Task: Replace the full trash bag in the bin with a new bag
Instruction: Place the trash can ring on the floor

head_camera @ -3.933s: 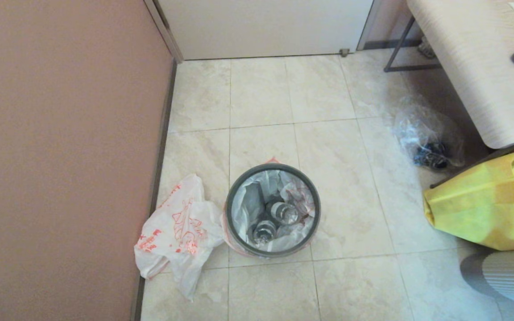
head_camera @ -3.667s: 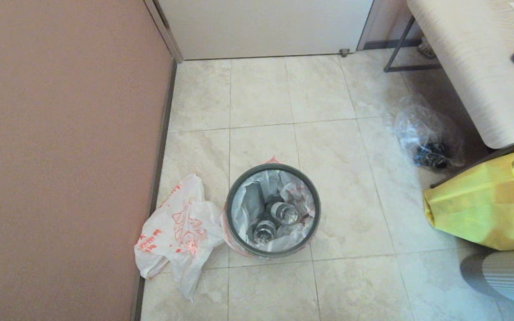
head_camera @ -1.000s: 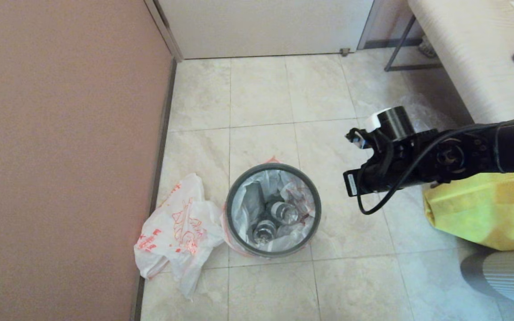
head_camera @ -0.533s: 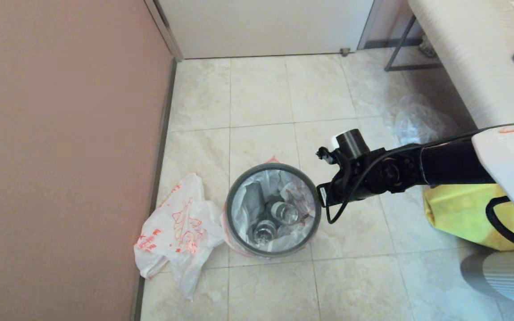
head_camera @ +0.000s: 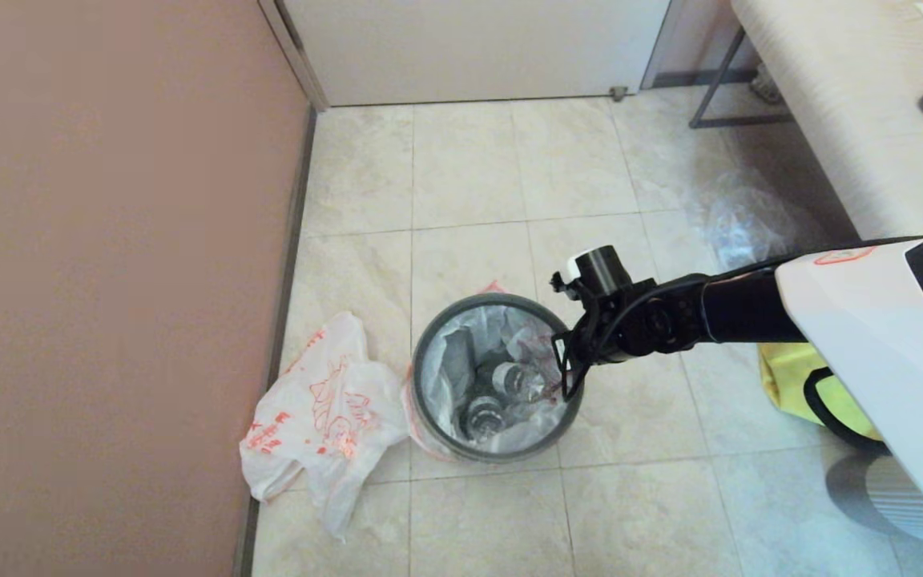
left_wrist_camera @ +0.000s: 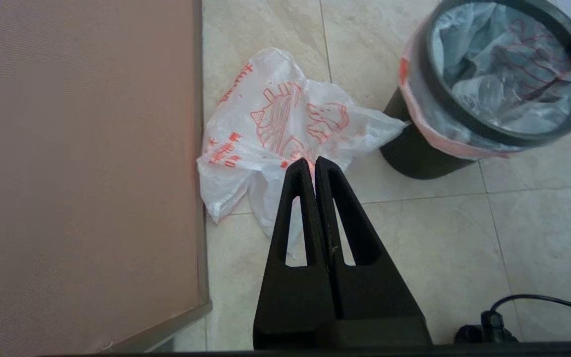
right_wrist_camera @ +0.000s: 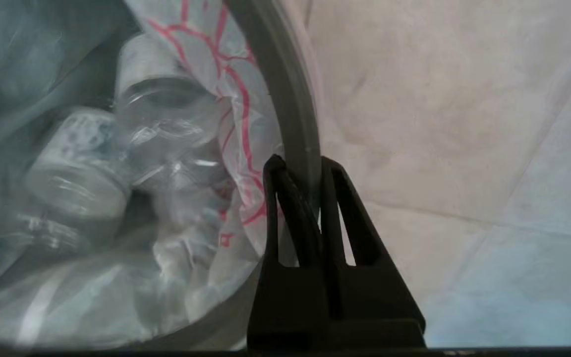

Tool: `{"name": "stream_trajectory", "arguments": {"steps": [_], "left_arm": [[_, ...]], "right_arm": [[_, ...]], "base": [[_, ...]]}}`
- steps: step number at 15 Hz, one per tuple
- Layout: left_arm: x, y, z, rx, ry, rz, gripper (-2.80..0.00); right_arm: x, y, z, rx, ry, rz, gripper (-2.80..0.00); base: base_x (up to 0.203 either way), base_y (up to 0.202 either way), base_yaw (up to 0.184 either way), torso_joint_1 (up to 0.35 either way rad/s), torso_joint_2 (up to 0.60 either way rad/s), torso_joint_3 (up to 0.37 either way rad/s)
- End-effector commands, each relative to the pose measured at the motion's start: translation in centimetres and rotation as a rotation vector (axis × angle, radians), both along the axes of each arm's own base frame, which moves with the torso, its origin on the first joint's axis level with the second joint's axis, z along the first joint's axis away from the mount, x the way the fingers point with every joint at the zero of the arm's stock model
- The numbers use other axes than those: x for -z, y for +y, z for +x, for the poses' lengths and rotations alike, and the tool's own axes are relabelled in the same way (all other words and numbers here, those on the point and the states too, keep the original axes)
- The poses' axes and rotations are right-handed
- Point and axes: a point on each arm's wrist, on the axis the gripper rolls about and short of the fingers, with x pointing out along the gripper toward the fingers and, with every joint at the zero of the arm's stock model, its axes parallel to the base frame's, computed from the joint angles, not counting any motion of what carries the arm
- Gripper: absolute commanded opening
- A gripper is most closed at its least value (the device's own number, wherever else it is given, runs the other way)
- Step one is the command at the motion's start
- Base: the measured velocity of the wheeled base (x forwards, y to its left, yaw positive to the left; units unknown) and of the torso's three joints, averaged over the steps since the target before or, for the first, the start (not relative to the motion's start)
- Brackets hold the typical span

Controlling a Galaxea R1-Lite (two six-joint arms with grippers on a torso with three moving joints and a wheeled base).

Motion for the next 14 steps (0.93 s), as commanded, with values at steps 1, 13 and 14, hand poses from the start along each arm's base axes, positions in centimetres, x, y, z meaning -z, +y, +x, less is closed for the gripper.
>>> {"name": "stream_trajectory", "arguments": {"steps": [1,13,14], "left_arm": [[0.0,0.0,0.0,0.000,0.001,0.000,-2.80],[0.0,0.0,0.0,0.000,0.001,0.000,-2.80],[0.0,0.0,0.0,0.000,0.001,0.000,-2.80]], "right_arm": [[0.2,0.3,-0.2,0.000,0.005,-0.009,-2.80],[-6.3,0.9,-5.6,-0.032,-0.001,0.045,-2.80],[-6.8,0.8,-5.8,-0.031,-0.011,0.054,-2.80]], "base": [[0.000,0.000,0.000,0.000,0.00,0.000],[0.000,0.000,0.000,0.000,0.00,0.000],[0.000,0.000,0.000,0.000,0.00,0.000]]}}
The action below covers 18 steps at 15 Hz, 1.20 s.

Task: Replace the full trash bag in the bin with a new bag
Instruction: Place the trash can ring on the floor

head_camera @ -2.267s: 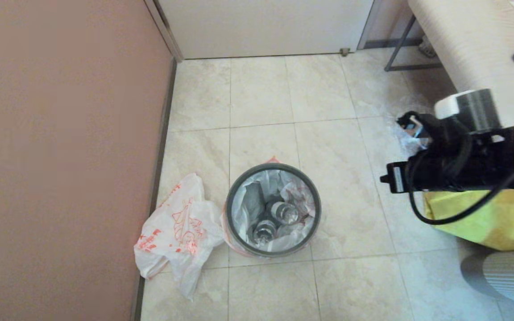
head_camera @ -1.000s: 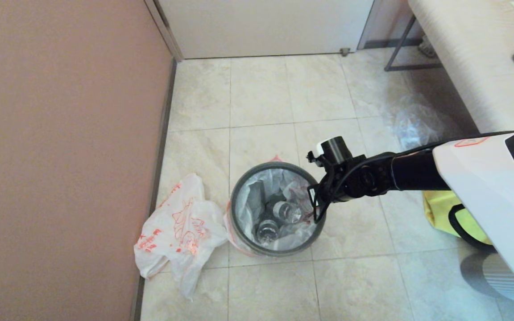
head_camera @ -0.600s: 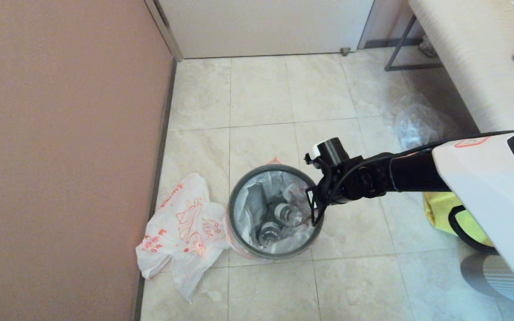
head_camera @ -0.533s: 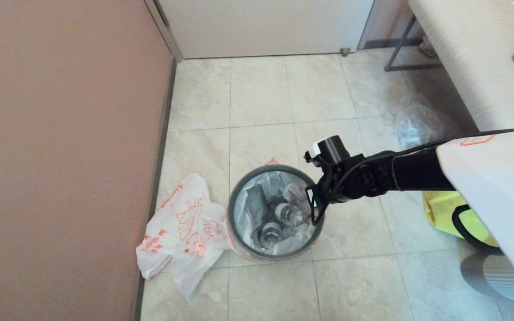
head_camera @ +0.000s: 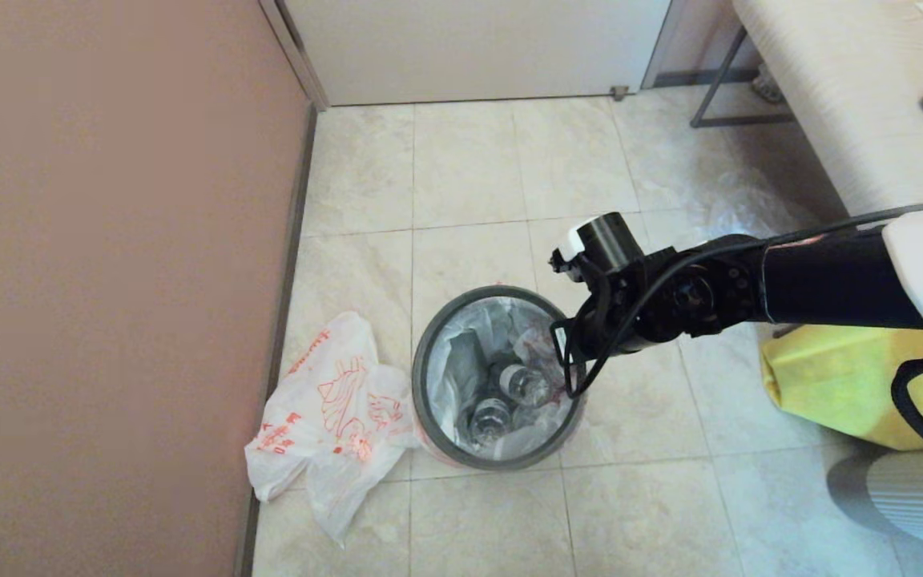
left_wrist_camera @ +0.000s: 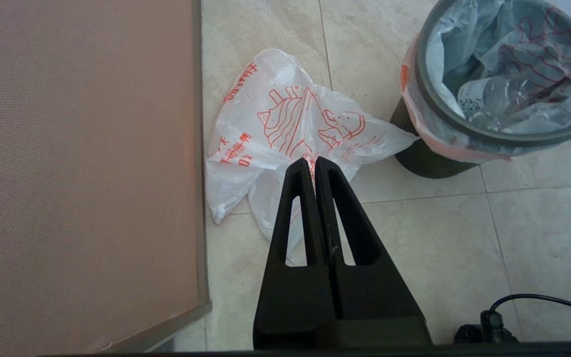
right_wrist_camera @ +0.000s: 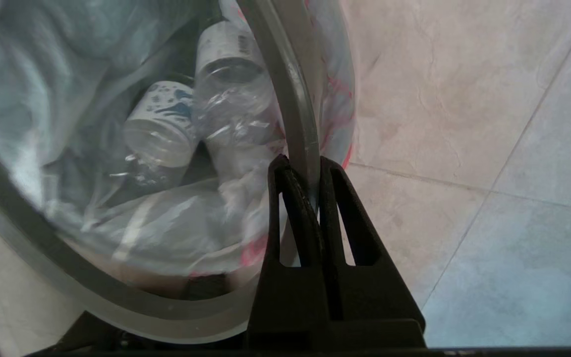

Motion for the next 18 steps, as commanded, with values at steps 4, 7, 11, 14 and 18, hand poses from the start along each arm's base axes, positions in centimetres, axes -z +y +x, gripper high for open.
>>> {"name": "stream_trajectory", "arguments": {"steps": [4,7,11,14,18], "left_arm": [[0.0,0.0,0.0,0.000,0.001,0.000,-2.80],[0.0,0.0,0.0,0.001,0.001,0.000,-2.80],[0.0,0.0,0.0,-0.001,0.001,0.000,-2.80],[0.0,0.0,0.0,-0.001,0.001,0.000,-2.80],[0.0,0.0,0.0,0.000,0.001,0.000,-2.80]], "right_arm": [[-5.2,-2.4,-3.7,0.027,-0.033,0.113,-2.80],[-8.2,-5.9,-7.6,0.055,0.007,0.188,-2.80],[-7.3,-15.0,-7.8,0.281,0.080,0.188,-2.80],[-5.0,-23.1,-8.1,0.389,0.177,0.202,-2.80],[1.0,-29.7,-6.3,0.404,0.280,0.237,-2.80]], "base": [[0.000,0.000,0.000,0.000,0.00,0.000],[0.000,0.000,0.000,0.000,0.00,0.000],[0.000,0.000,0.000,0.000,0.00,0.000],[0.000,0.000,0.000,0.000,0.00,0.000],[0.000,0.000,0.000,0.000,0.00,0.000]]}}
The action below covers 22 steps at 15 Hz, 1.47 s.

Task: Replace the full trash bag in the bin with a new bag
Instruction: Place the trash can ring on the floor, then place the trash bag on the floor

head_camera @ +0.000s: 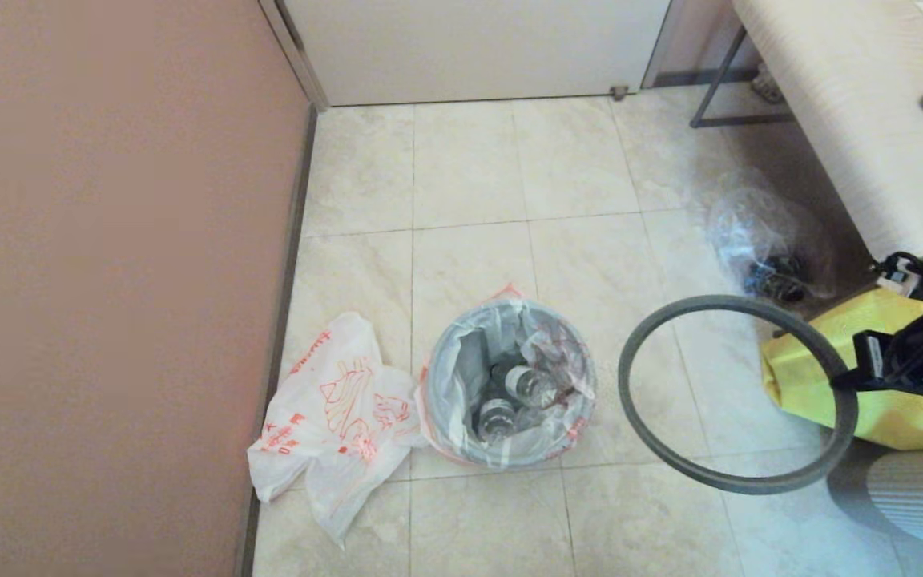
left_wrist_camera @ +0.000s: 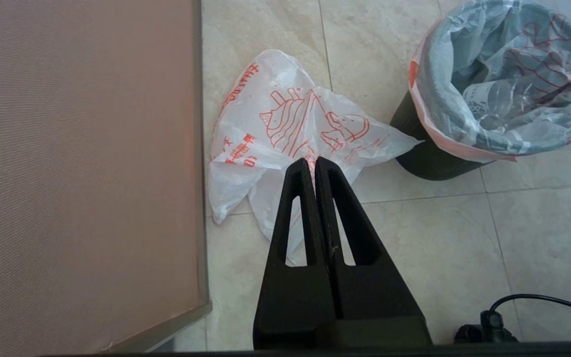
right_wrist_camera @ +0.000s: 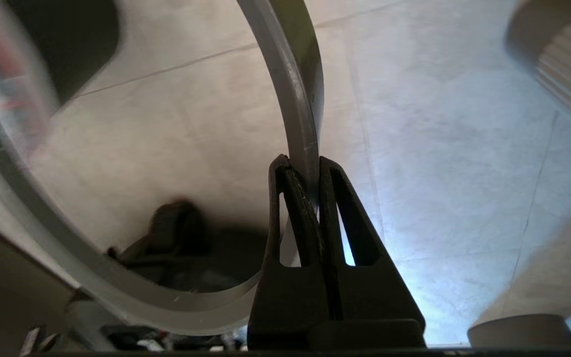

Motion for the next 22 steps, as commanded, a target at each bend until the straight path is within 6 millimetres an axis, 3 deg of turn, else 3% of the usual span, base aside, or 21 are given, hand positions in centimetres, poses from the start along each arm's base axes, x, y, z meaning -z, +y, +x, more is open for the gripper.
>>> {"name": "stream_trajectory", "arguments": {"steps": [1,7,9,12,13,14,16,18,20,22], "left_arm": [[0.0,0.0,0.0,-0.001,0.001,0.000,-2.80],[0.0,0.0,0.0,-0.001,0.001,0.000,-2.80],[0.0,0.0,0.0,0.000,0.001,0.000,-2.80],[0.0,0.0,0.0,-0.001,0.001,0.000,-2.80],[0.0,0.0,0.0,-0.001,0.001,0.000,-2.80],[0.0,0.0,0.0,-0.001,0.001,0.000,-2.80],[0.0,0.0,0.0,0.001,0.001,0.000,-2.80],[0.0,0.0,0.0,-0.001,0.001,0.000,-2.80],[0.0,0.0,0.0,-0.001,0.001,0.000,-2.80],[0.0,0.0,0.0,-0.001,0.001,0.000,-2.80]], "right_arm": [[3.5,-2.2,1.3,0.017,0.081,0.016,-2.80],[14.9,-5.6,7.2,-0.064,0.134,-0.040,-2.80],[18.4,-5.5,9.4,-0.098,0.120,-0.085,-2.80],[21.5,-4.3,12.2,-0.150,0.100,-0.114,-2.80],[21.9,-4.2,12.6,-0.155,0.091,-0.118,-2.80],[22.0,-4.2,12.7,-0.152,0.079,-0.119,0.00],[21.7,-4.2,12.4,-0.145,0.076,-0.118,0.00],[19.7,-4.0,11.5,-0.135,0.057,-0.117,0.00],[16.8,-3.1,10.0,-0.142,0.024,-0.124,0.00],[13.6,-1.0,8.5,-0.163,-0.026,-0.122,0.00]], "base": [[0.000,0.000,0.000,0.000,0.00,0.000],[0.000,0.000,0.000,0.000,0.00,0.000],[0.000,0.000,0.000,0.000,0.00,0.000],[0.000,0.000,0.000,0.000,0.00,0.000],[0.000,0.000,0.000,0.000,0.00,0.000],[0.000,0.000,0.000,0.000,0.00,0.000],[0.000,0.000,0.000,0.000,0.00,0.000],[0.000,0.000,0.000,0.000,0.00,0.000],[0.000,0.000,0.000,0.000,0.00,0.000],[0.000,0.000,0.000,0.000,0.00,0.000]]}}
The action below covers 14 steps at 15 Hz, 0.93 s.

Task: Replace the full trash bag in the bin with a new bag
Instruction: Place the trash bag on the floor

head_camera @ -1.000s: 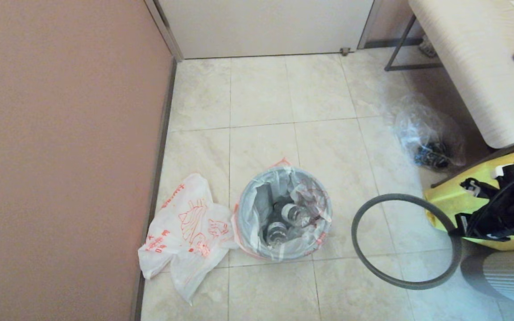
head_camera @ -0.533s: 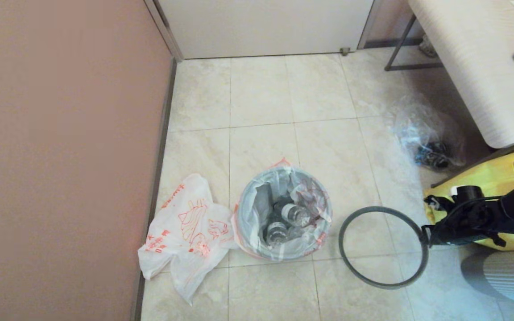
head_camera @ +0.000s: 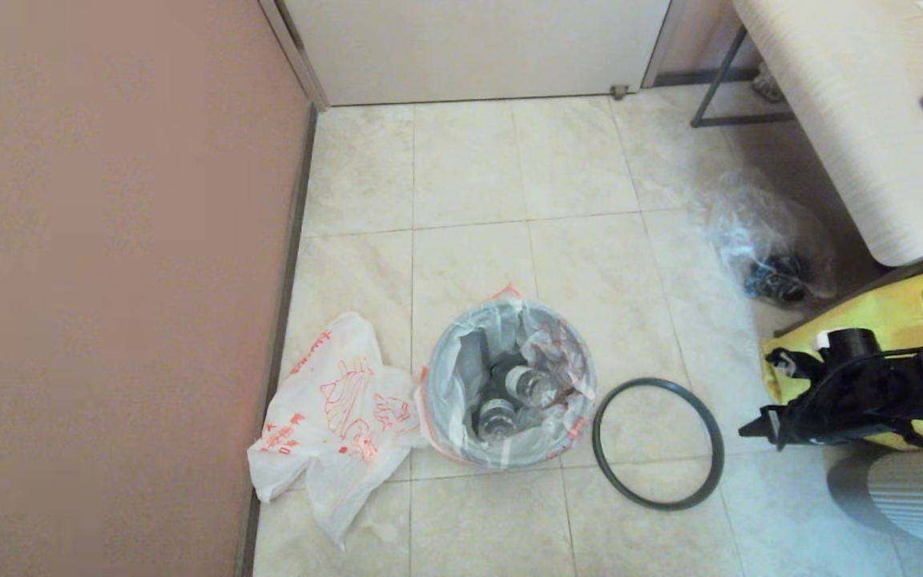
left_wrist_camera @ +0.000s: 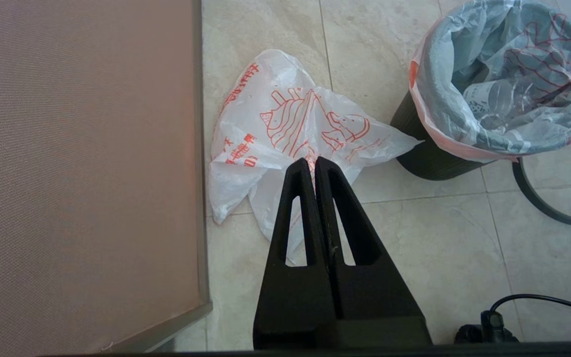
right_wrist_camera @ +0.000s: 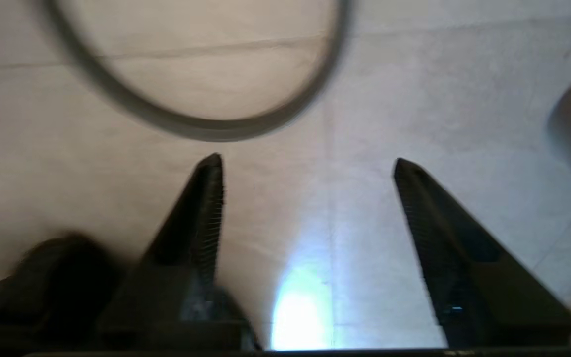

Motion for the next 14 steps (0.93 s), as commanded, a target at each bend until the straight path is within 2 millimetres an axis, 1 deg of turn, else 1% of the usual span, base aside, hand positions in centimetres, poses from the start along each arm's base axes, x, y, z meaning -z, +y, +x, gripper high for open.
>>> {"name": "stream_trajectory", "arguments": {"steps": [1,2,3,4,5,7,9,11,12,14], "left_arm": [[0.0,0.0,0.0,-0.001,0.001,-0.001,-2.80],[0.0,0.0,0.0,-0.001,0.001,-0.001,-2.80],[0.0,0.0,0.0,0.001,0.001,-0.001,-2.80],[0.0,0.0,0.0,-0.001,0.001,-0.001,-2.80],[0.0,0.0,0.0,-0.001,0.001,-0.001,-2.80],[0.0,0.0,0.0,-0.001,0.001,-0.001,-2.80],[0.0,0.0,0.0,0.001,0.001,-0.001,-2.80],[0.0,0.0,0.0,0.001,0.001,-0.001,-2.80],[0.0,0.0,0.0,0.000,0.001,-0.001,-2.80],[0.0,0.0,0.0,-0.001,0.001,-0.001,-2.80]], "right_arm": [[-4.2,2.2,-1.4,-0.036,-0.086,-0.004,0.00],[-5.2,3.9,-1.9,-0.056,-0.097,0.000,0.00],[-5.9,5.1,-2.3,-0.058,-0.090,-0.002,0.00],[-6.3,5.7,-2.7,-0.050,-0.086,0.000,0.00],[-6.7,6.0,-2.8,-0.050,-0.092,0.003,-2.80],[-7.5,6.3,-2.9,-0.057,-0.112,0.003,-2.80],[-7.9,7.3,-2.9,-0.080,-0.128,-0.002,-2.80],[-7.9,9.4,-2.6,-0.132,-0.136,-0.007,-2.80],[-7.8,10.3,-2.0,-0.147,-0.145,-0.003,-2.80],[-8.2,12.1,-0.2,-0.135,-0.181,0.042,-2.80]], "base": [[0.000,0.000,0.000,0.000,0.00,0.000],[0.000,0.000,0.000,0.000,0.00,0.000],[0.000,0.000,0.000,0.000,0.00,0.000],[0.000,0.000,0.000,0.000,0.00,0.000],[0.000,0.000,0.000,0.000,0.00,0.000],[0.000,0.000,0.000,0.000,0.00,0.000],[0.000,0.000,0.000,0.000,0.00,0.000],[0.000,0.000,0.000,0.000,0.00,0.000],[0.000,0.000,0.000,0.000,0.00,0.000],[0.000,0.000,0.000,0.000,0.00,0.000]]}}
